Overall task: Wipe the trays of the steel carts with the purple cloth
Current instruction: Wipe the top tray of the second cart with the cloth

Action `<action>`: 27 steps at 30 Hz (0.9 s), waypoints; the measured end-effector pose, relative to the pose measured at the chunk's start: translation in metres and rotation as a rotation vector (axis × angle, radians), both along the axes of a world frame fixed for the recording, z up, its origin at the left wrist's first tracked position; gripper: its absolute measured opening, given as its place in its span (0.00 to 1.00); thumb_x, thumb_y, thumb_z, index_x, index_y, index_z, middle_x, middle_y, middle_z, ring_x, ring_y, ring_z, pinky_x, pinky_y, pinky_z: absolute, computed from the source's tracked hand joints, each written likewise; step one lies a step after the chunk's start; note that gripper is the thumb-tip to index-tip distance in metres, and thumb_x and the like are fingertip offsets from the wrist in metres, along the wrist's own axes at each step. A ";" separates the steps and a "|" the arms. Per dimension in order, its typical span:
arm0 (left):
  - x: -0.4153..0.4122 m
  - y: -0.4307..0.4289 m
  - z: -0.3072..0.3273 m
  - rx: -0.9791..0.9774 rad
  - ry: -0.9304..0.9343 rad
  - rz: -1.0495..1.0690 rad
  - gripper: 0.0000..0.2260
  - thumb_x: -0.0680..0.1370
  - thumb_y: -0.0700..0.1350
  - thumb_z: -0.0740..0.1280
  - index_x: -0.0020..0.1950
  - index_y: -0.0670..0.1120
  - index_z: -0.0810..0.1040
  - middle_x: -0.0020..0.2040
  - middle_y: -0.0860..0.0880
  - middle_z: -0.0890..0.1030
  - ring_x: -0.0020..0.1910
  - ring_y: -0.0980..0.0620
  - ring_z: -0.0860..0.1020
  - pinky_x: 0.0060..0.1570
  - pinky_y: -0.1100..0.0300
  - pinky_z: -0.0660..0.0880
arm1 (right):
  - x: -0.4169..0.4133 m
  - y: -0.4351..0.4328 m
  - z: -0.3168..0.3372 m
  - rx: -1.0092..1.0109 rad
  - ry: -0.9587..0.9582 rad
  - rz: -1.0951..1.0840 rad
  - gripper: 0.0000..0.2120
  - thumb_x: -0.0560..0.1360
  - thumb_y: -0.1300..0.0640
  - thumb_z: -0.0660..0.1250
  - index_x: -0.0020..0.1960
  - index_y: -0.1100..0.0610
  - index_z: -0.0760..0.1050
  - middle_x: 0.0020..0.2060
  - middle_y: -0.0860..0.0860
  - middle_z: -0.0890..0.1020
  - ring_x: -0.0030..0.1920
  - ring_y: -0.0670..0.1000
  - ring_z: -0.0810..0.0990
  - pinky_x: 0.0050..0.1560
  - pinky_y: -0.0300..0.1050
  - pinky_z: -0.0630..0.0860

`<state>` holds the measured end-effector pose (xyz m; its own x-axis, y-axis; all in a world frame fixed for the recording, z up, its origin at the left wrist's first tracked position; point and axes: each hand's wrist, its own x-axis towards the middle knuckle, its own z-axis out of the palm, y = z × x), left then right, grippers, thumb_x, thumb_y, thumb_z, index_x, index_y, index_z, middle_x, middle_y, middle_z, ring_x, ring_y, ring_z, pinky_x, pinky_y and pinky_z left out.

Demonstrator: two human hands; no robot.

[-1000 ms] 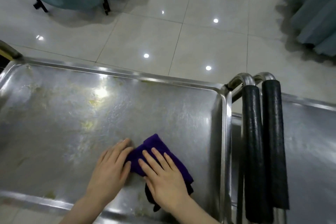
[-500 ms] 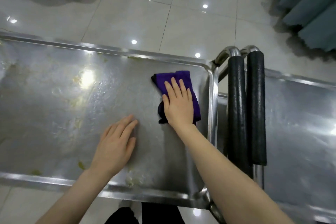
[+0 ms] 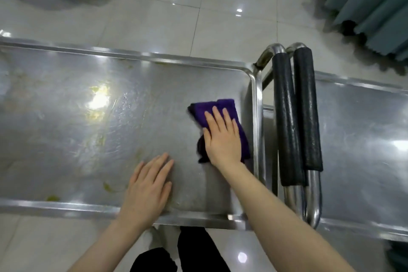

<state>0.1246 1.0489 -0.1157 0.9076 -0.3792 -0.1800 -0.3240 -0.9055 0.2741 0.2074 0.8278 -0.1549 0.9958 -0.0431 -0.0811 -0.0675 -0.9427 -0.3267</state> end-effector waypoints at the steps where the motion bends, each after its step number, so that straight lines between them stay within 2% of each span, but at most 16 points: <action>1: -0.002 0.003 -0.001 0.009 -0.008 0.026 0.22 0.77 0.50 0.56 0.67 0.44 0.75 0.69 0.46 0.74 0.67 0.46 0.73 0.69 0.47 0.62 | 0.032 0.001 -0.001 0.000 -0.002 -0.053 0.24 0.82 0.47 0.51 0.77 0.49 0.60 0.78 0.49 0.58 0.78 0.51 0.51 0.77 0.52 0.46; 4: -0.008 0.016 -0.004 0.059 -0.013 0.061 0.22 0.77 0.51 0.56 0.66 0.44 0.76 0.69 0.46 0.74 0.68 0.45 0.73 0.68 0.46 0.63 | 0.107 0.001 -0.002 0.009 0.033 -0.085 0.25 0.83 0.46 0.49 0.78 0.50 0.57 0.79 0.49 0.55 0.78 0.53 0.48 0.77 0.53 0.44; 7: -0.010 0.023 -0.003 0.145 0.016 0.061 0.24 0.77 0.54 0.55 0.68 0.45 0.75 0.71 0.47 0.72 0.70 0.45 0.70 0.69 0.47 0.61 | 0.118 0.003 -0.006 -0.033 0.023 -0.027 0.25 0.83 0.47 0.49 0.78 0.50 0.57 0.78 0.49 0.56 0.78 0.53 0.48 0.77 0.53 0.45; 12: -0.009 0.023 0.008 0.114 0.014 0.102 0.23 0.77 0.53 0.53 0.66 0.46 0.77 0.70 0.48 0.73 0.71 0.46 0.69 0.70 0.45 0.61 | -0.005 0.024 0.001 0.026 -0.020 0.268 0.24 0.82 0.49 0.54 0.77 0.49 0.61 0.77 0.48 0.60 0.78 0.53 0.52 0.77 0.55 0.51; 16: -0.016 0.038 0.013 0.009 -0.040 0.178 0.17 0.76 0.48 0.56 0.56 0.43 0.80 0.66 0.45 0.76 0.66 0.44 0.73 0.67 0.49 0.63 | -0.120 0.044 0.000 -0.003 0.010 0.609 0.24 0.81 0.47 0.56 0.77 0.47 0.61 0.77 0.47 0.59 0.78 0.52 0.52 0.75 0.55 0.54; 18: -0.026 0.049 0.012 -0.011 -0.038 0.194 0.17 0.76 0.48 0.57 0.56 0.43 0.80 0.65 0.45 0.77 0.63 0.44 0.75 0.65 0.50 0.64 | -0.133 0.042 0.000 -0.005 0.034 0.728 0.23 0.82 0.46 0.54 0.77 0.46 0.61 0.77 0.46 0.59 0.78 0.52 0.52 0.76 0.54 0.53; 21: -0.040 0.062 0.009 -0.005 -0.011 0.205 0.19 0.77 0.49 0.56 0.59 0.43 0.80 0.65 0.46 0.76 0.62 0.44 0.75 0.65 0.48 0.67 | -0.104 0.037 0.006 -0.021 0.042 0.863 0.22 0.82 0.46 0.55 0.75 0.46 0.64 0.77 0.45 0.60 0.78 0.50 0.54 0.76 0.53 0.55; 24: -0.045 0.068 0.008 0.006 -0.026 0.239 0.19 0.76 0.49 0.57 0.60 0.42 0.80 0.64 0.45 0.77 0.61 0.43 0.76 0.63 0.47 0.69 | -0.042 0.044 0.007 -0.052 0.009 0.735 0.22 0.82 0.48 0.57 0.75 0.47 0.65 0.76 0.47 0.61 0.78 0.51 0.55 0.76 0.53 0.55; 27: -0.049 0.071 0.007 0.019 -0.027 0.283 0.20 0.76 0.49 0.57 0.61 0.42 0.79 0.66 0.45 0.76 0.61 0.42 0.75 0.62 0.47 0.70 | 0.021 0.069 0.007 -0.070 0.026 0.525 0.22 0.83 0.47 0.52 0.77 0.47 0.61 0.78 0.45 0.58 0.78 0.50 0.50 0.77 0.51 0.47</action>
<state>0.0755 1.1204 -0.1083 0.9815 -0.1065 -0.1592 -0.0641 -0.9659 0.2509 0.2289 0.8965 -0.1484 0.8826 0.4542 -0.1213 0.4118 -0.8715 -0.2663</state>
